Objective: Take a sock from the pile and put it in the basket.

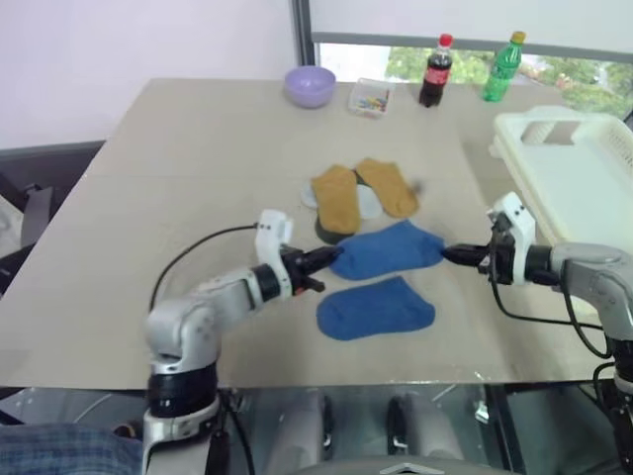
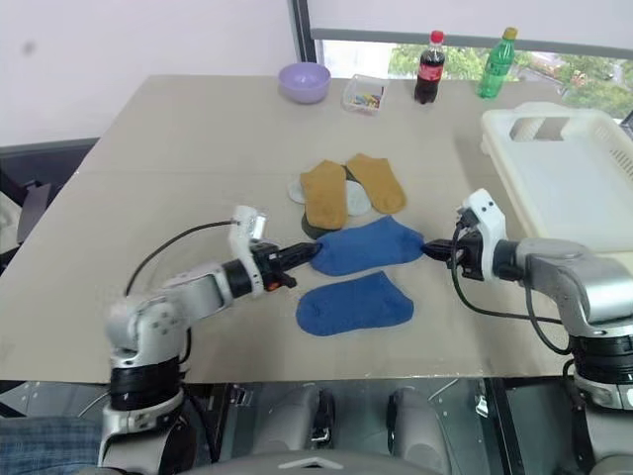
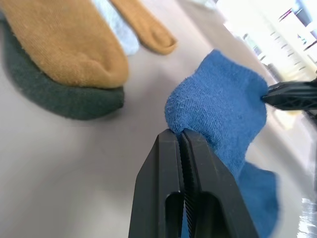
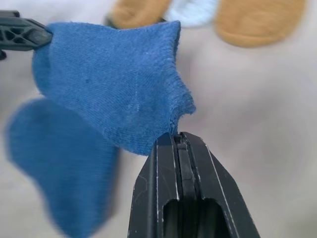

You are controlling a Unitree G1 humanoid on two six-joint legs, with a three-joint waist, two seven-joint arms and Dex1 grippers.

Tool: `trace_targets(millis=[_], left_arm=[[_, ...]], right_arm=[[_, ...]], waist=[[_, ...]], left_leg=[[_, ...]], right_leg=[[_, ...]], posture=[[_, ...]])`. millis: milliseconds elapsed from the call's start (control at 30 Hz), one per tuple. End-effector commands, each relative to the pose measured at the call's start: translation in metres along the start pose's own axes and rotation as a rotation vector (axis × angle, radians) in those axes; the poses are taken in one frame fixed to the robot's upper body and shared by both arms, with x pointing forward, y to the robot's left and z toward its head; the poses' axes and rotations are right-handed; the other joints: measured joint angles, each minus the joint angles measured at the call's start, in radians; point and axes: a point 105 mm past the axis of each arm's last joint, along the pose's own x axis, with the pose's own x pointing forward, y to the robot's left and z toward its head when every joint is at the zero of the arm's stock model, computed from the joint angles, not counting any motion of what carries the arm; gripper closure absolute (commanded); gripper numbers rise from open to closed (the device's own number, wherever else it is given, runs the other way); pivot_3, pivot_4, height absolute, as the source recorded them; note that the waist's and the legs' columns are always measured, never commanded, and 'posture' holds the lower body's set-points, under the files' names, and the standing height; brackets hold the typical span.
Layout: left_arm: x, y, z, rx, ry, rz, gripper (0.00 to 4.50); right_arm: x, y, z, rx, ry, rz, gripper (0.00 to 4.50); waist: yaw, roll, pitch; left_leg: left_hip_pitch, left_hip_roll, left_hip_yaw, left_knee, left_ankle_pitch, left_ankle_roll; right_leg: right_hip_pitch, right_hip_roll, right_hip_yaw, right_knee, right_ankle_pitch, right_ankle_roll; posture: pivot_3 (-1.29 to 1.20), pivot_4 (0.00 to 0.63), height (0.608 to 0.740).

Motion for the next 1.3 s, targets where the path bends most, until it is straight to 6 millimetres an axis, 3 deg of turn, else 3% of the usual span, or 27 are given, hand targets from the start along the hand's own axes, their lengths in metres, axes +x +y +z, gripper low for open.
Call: trace_targets(millis=[33,200,367,667,1033,1300], left_arm=[[-0.021,-0.018,-0.008,0.007,0.014,-0.035,4.43],[-0.04,-0.029,-0.036,-0.002,0.07,-0.011,4.43],[-0.048,-0.025,-0.048,0.069,0.096,0.054,4.43],[-0.038,-0.022,-0.048,0.111,0.054,0.055,4.43],[-0.027,-0.021,-0.043,0.125,0.024,0.035,4.43],[-0.025,-0.022,-0.044,0.133,0.035,0.021,4.43]], right_arm=[[-0.011,0.033,-0.009,0.02,0.079,0.113,4.5],[-0.012,0.051,-0.029,0.06,0.156,0.15,4.5],[-0.01,0.054,-0.033,0.067,0.174,0.143,4.5],[-0.01,0.048,-0.036,0.067,0.194,0.117,4.5],[-0.017,0.061,-0.046,0.043,0.242,0.187,4.5],[-0.013,0.047,-0.046,0.039,0.231,0.118,4.5]], waist=[[0.0,0.0,0.0],[-0.001,0.0,0.001],[0.0,0.0,0.002],[0.0,0.001,0.002],[0.001,0.001,0.002],[0.002,0.001,0.002]], left_leg=[[0.0,0.0,0.0,0.0,0.0,0.0],[0.0,0.0,-0.001,-0.001,0.0,0.0],[0.001,0.0,-0.001,-0.001,-0.002,-0.004],[-0.009,0.0,-0.004,-0.001,0.0,0.0],[-0.012,0.0,-0.005,-0.001,-0.001,0.001],[-0.012,-0.001,-0.005,-0.001,0.0,0.001]], right_leg=[[0.0,0.0,0.0,0.0,0.0,0.0],[0.0,-0.002,0.0,-0.002,0.0,-0.001],[0.0,-0.006,-0.001,-0.002,0.0,-0.001],[-0.004,-0.006,-0.001,-0.007,0.0,-0.001],[-0.005,0.0,-0.003,-0.009,0.0,-0.001],[-0.005,0.0,-0.006,-0.009,0.0,-0.001]], posture=[[0.0,0.15,0.733],[0.0,0.15,0.733],[0.0,0.15,0.733],[0.0,0.15,0.733],[0.0,0.15,0.733],[0.0,0.15,0.733]])
